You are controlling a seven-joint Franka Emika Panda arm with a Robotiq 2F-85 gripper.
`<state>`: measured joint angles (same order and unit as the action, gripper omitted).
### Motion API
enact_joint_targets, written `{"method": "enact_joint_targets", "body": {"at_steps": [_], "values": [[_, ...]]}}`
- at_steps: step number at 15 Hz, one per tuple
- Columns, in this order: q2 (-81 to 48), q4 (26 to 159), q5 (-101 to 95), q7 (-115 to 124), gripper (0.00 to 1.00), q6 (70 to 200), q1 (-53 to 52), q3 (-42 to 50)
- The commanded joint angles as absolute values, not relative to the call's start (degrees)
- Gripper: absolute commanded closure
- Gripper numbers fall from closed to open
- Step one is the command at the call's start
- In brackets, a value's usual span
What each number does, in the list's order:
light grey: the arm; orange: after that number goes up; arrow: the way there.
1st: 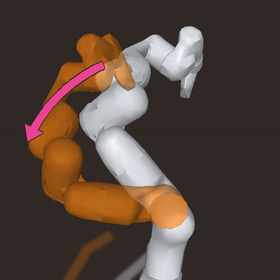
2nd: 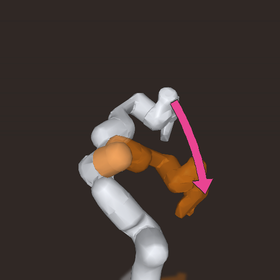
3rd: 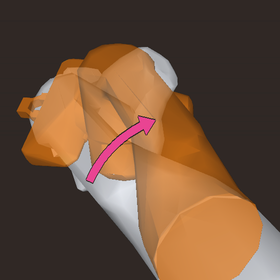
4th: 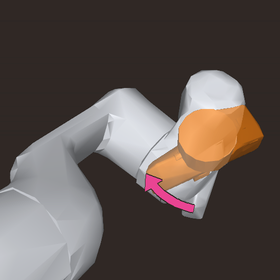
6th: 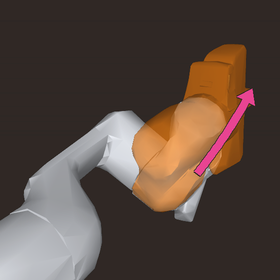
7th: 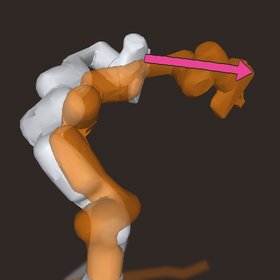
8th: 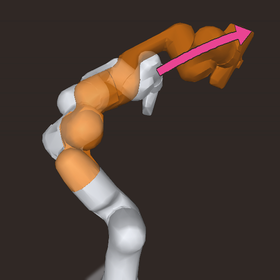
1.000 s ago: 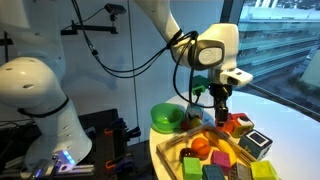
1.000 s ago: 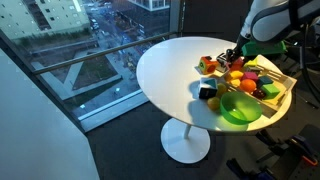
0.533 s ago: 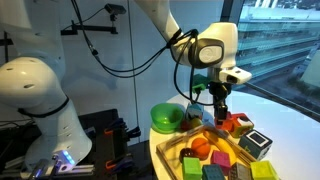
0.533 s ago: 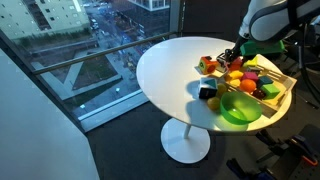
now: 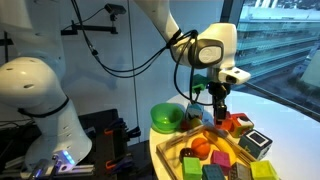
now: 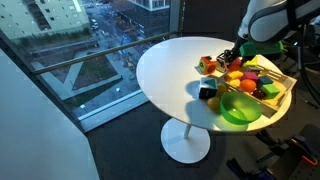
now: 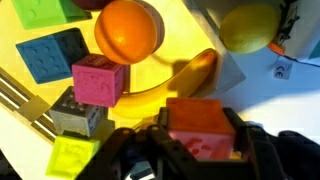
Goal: Put the orange block on the table
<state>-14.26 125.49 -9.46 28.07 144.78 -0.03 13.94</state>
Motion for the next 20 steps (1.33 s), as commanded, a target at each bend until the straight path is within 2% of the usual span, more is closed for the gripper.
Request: {"method": "enact_joint_targets", "body": {"at_steps": [1, 11, 12, 15, 20], "values": [[-15.4, 123.9, -9.7, 28.5, 0.69, 144.9, 0.0, 12.5], [-22.8, 118.0, -10.9, 29.1, 0.69, 150.4, -2.5, 12.3], [-23.3, 117.7, -10.6, 28.8, 0.23, 150.8, -2.6, 12.5], [-24.3, 116.5, -9.6, 28.4, 0.02, 150.7, -2.7, 12.7], [-22.5, 115.3, -4.6, 23.5, 0.0, 143.6, -0.5, 9.7]]}}
